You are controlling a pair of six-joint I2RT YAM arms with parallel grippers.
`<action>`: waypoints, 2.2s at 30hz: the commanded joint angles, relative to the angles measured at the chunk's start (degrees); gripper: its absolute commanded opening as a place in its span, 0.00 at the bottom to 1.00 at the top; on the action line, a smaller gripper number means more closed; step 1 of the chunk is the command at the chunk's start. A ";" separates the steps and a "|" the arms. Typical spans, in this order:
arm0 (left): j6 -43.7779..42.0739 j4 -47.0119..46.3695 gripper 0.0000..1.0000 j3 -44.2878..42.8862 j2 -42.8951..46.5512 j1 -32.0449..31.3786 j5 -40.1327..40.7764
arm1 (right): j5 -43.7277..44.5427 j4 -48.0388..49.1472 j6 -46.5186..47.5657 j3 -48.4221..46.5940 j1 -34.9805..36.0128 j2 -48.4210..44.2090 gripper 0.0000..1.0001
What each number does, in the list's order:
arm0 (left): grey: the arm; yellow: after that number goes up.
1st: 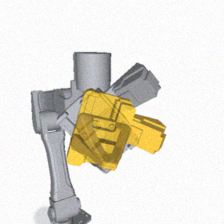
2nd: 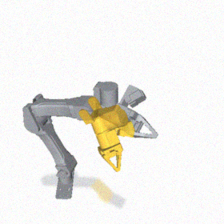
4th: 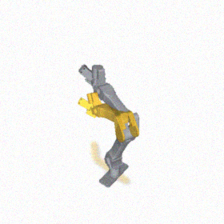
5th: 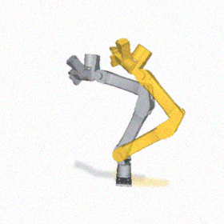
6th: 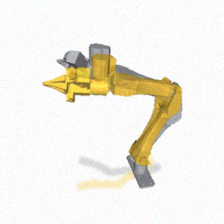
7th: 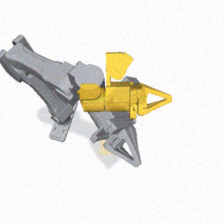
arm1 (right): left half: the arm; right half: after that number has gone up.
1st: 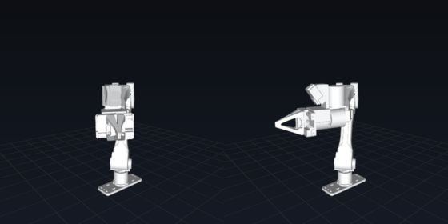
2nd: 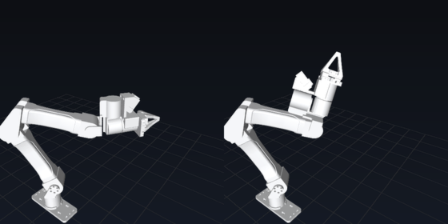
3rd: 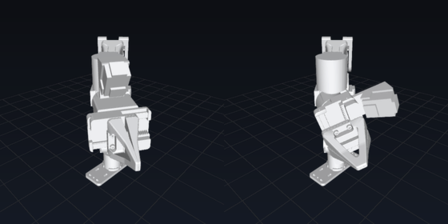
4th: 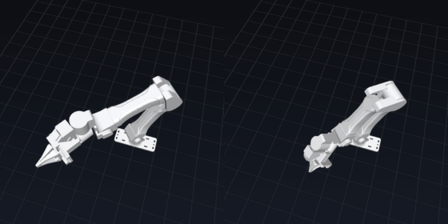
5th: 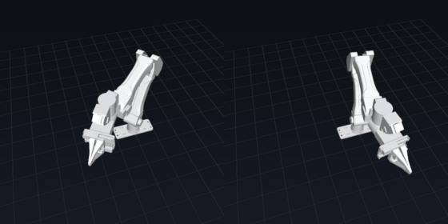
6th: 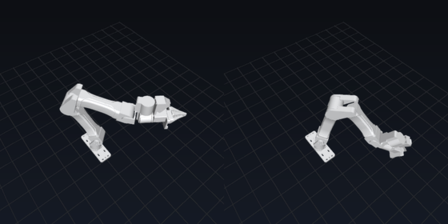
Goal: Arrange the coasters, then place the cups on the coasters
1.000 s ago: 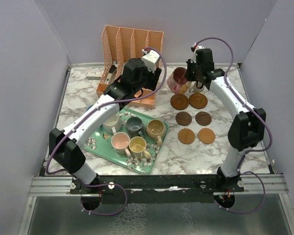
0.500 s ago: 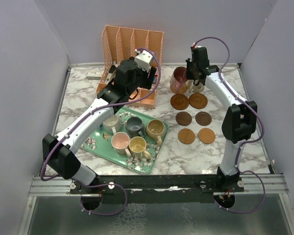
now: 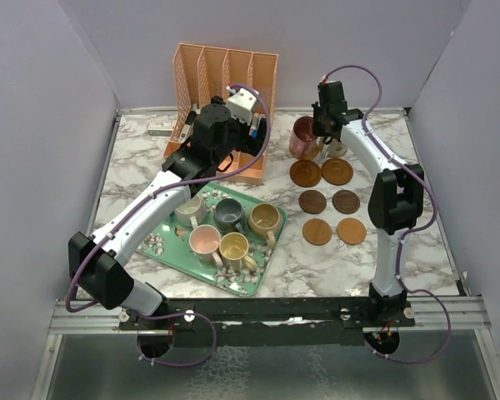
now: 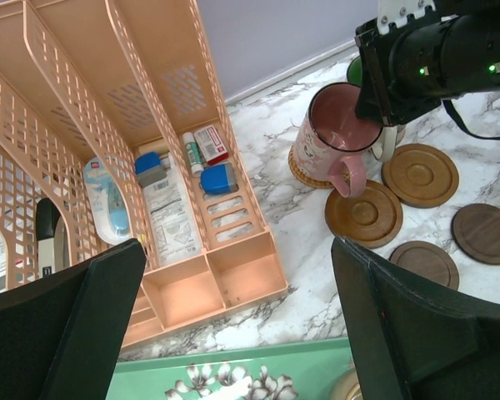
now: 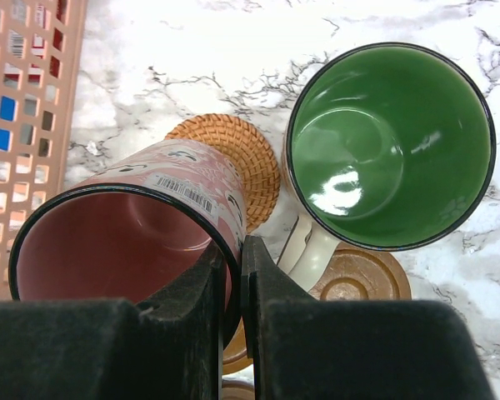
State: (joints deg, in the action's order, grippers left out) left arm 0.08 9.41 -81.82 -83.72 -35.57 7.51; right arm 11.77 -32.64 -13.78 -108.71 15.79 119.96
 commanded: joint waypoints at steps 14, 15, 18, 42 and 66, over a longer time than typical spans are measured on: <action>0.12 -2.06 0.99 0.61 2.11 0.42 -1.29 | 4.41 2.63 -0.59 -7.93 0.20 4.41 0.01; 0.12 -2.06 0.99 0.61 2.01 0.42 -1.34 | 4.40 2.55 -0.55 -8.27 0.20 4.59 0.01; 0.11 -2.11 0.99 0.61 1.96 0.42 -1.43 | 4.59 2.07 -0.55 -8.95 0.20 5.33 0.01; 0.21 -1.83 0.99 0.85 2.31 0.42 -2.04 | 4.41 0.80 -0.71 -9.09 0.20 6.33 0.01; 0.54 -2.00 0.99 1.92 3.56 0.77 -2.92 | 4.42 1.28 -0.24 -8.42 0.18 3.55 0.01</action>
State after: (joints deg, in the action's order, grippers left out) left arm 0.12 8.99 -80.68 -82.32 -35.20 5.76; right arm 15.46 -35.18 -13.39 -115.24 15.79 127.07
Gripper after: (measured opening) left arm 0.992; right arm 0.103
